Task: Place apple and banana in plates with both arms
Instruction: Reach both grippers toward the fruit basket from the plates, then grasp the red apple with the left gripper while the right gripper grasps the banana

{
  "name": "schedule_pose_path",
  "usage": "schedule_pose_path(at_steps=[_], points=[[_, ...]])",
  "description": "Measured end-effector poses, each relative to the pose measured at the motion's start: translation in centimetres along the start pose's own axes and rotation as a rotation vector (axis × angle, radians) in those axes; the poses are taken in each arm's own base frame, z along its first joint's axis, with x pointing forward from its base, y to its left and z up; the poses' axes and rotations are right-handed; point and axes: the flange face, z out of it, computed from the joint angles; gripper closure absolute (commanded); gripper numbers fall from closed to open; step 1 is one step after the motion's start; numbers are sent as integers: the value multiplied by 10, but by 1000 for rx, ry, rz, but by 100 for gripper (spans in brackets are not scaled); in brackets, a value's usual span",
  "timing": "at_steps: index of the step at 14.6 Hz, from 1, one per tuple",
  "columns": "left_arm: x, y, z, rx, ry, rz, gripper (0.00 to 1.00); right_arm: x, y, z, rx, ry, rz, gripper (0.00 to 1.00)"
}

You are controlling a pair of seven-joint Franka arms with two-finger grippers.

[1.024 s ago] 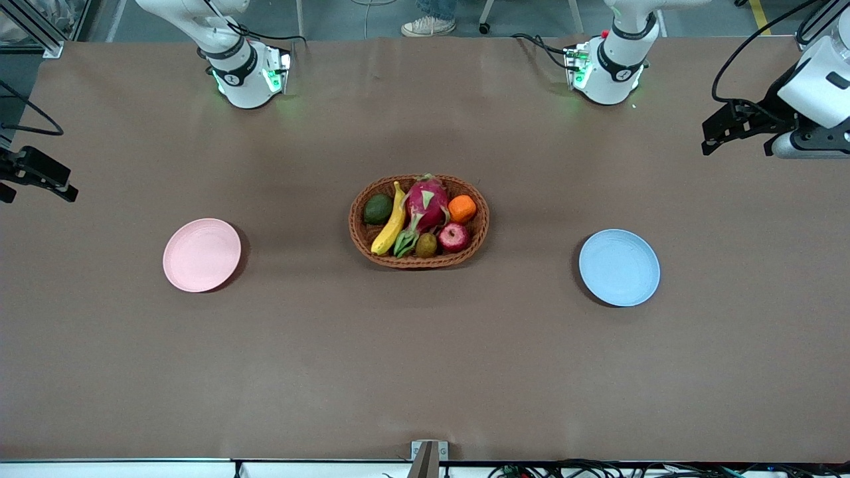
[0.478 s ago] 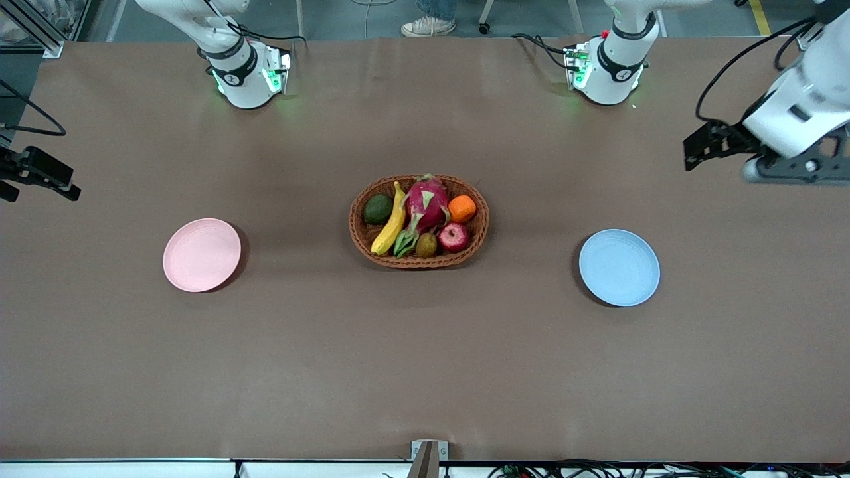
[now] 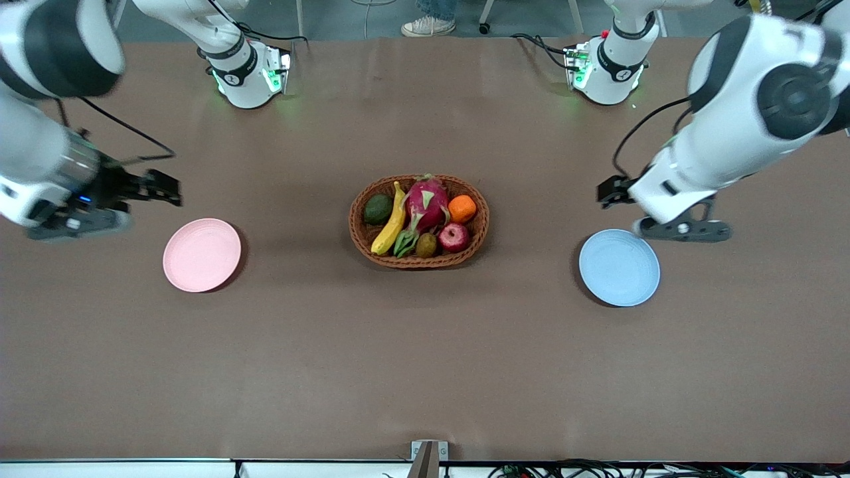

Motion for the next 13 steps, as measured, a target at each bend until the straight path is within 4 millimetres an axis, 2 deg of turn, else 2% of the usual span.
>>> schedule_pose_path(at_steps=[2,4,7,10,13], points=[[2,48,30,-3,-14,-61,0,20,-26,45,36,-4,-25,2],[2,92,60,-8,-21,-118,0,34,-56,82,69,18,-12,4],[3,146,109,-26,-27,-220,0,43,-123,128,73,36,35,8],[6,177,149,-43,-34,-297,0,46,-193,175,64,43,85,8],[9,195,182,-54,-45,-350,0,47,-237,218,67,60,135,8]])
